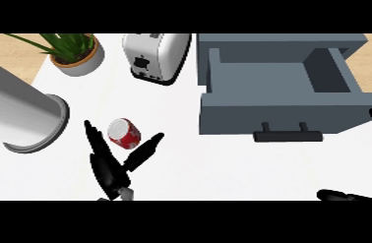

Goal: Pick up the can, place it into the drawer and close the drawer

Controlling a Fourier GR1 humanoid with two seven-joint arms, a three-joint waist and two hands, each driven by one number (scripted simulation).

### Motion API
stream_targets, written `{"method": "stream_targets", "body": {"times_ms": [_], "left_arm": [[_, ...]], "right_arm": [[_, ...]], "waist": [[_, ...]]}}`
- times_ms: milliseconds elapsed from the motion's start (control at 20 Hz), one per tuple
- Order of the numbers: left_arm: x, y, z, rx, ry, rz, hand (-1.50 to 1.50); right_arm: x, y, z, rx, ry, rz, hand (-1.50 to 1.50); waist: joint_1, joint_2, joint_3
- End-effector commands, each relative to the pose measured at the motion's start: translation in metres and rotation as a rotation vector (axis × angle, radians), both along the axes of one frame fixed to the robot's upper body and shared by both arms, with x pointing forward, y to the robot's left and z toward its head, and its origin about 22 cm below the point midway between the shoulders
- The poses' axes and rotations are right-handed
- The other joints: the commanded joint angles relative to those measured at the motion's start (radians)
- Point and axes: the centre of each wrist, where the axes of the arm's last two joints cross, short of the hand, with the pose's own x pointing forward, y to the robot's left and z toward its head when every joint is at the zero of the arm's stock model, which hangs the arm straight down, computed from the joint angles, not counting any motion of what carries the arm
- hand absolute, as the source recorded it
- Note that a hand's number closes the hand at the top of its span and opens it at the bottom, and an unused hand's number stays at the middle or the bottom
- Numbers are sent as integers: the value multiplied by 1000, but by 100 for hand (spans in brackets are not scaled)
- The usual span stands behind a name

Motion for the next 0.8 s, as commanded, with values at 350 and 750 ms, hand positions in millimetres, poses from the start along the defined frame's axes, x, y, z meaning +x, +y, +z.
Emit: {"method": "stream_targets", "body": {"times_ms": [350, 750], "left_arm": [[-10, 14, -61, -30, 43, 51, -150], [-3, 44, -90, -71, 9, 84, -150]], "right_arm": [[-13, -10, 12, -10, -11, -9, -150], [11, -19, 6, -6, 31, -17, -150]], "waist": [[-2, 0, 0], [4, 1, 1]]}}
